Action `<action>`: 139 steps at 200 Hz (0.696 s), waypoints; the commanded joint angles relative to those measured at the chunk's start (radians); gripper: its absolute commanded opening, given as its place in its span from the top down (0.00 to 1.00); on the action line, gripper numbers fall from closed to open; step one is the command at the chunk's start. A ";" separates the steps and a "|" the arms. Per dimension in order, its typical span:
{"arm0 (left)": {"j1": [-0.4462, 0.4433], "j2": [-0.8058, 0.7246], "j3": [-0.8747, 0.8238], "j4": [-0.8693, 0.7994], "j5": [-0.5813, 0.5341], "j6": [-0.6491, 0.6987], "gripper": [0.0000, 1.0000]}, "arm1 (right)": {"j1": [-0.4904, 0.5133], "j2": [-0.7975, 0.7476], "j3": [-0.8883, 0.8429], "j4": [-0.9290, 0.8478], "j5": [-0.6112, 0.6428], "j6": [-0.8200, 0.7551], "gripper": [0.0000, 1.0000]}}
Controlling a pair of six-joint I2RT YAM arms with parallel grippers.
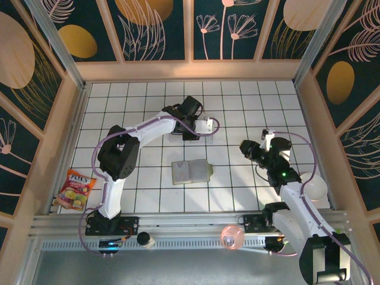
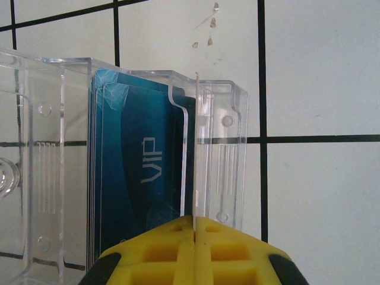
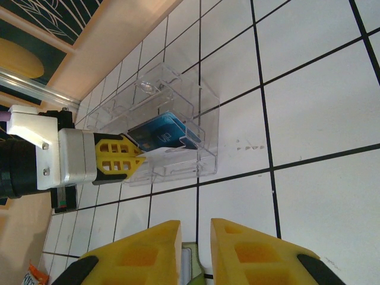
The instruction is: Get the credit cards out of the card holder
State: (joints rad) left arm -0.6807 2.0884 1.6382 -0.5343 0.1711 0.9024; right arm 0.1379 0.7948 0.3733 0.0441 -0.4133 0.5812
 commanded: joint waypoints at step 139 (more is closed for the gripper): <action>0.052 -0.165 0.035 0.418 -0.040 -0.473 0.58 | 0.112 0.108 0.063 0.043 -0.023 -0.074 0.56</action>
State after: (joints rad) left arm -0.6743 2.0514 1.6730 -0.3378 0.1207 0.6617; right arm 0.1616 0.8639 0.3782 0.0711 -0.4500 0.5659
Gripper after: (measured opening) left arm 0.374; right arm 0.413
